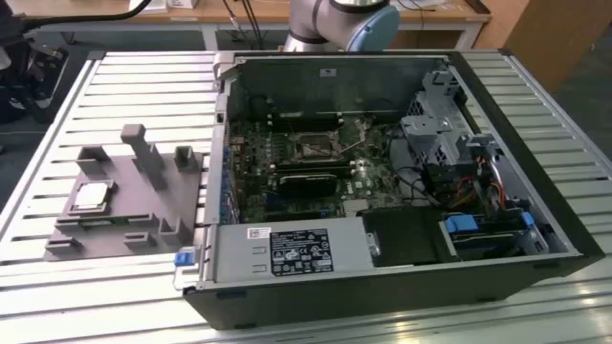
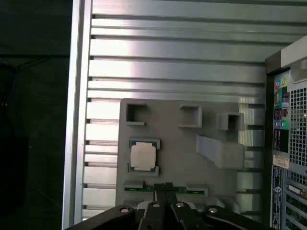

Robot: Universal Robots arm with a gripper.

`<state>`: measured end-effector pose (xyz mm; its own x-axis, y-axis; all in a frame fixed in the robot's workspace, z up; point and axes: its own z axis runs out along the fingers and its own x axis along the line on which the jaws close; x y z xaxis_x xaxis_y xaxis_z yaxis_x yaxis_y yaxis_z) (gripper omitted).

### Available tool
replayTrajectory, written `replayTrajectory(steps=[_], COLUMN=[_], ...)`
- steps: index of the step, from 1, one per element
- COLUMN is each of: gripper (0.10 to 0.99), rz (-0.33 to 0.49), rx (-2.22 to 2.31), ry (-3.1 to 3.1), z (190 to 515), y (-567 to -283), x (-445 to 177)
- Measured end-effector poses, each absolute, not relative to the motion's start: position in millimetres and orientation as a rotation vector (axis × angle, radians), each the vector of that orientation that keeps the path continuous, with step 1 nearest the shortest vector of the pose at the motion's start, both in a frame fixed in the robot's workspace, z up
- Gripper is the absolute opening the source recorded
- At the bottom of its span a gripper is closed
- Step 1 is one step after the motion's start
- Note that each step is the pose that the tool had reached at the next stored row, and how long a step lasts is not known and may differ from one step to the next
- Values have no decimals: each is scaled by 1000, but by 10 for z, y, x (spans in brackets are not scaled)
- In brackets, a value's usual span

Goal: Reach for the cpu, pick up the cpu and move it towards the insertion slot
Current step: 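Reach for the cpu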

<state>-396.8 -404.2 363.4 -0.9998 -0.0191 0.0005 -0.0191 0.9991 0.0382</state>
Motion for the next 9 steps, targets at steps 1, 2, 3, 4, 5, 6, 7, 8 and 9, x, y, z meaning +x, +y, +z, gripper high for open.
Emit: replayTrajectory(steps=[1, 2, 3, 4, 5, 6, 7, 8, 9], gripper=[106, 106, 106, 106, 106, 106, 106, 106, 106], rz=[-60, -60, -60, -60, -60, -60, -60, -60, -60], rx=[30, 30, 30, 30, 30, 30, 30, 30, 30], ry=[-3140, -3140, -3140, -3140, -3140, -3140, -3140, -3140, -3140], z=[3633, 3633, 3633, 3634, 3633, 3633, 3633, 3633, 3633], y=[-4042, -4042, -4042, -4042, -4042, -4042, -4042, -4042, -4042], x=[-3968, -3968, -3968, -3968, -3968, -3968, -3968, -3968, -3969])
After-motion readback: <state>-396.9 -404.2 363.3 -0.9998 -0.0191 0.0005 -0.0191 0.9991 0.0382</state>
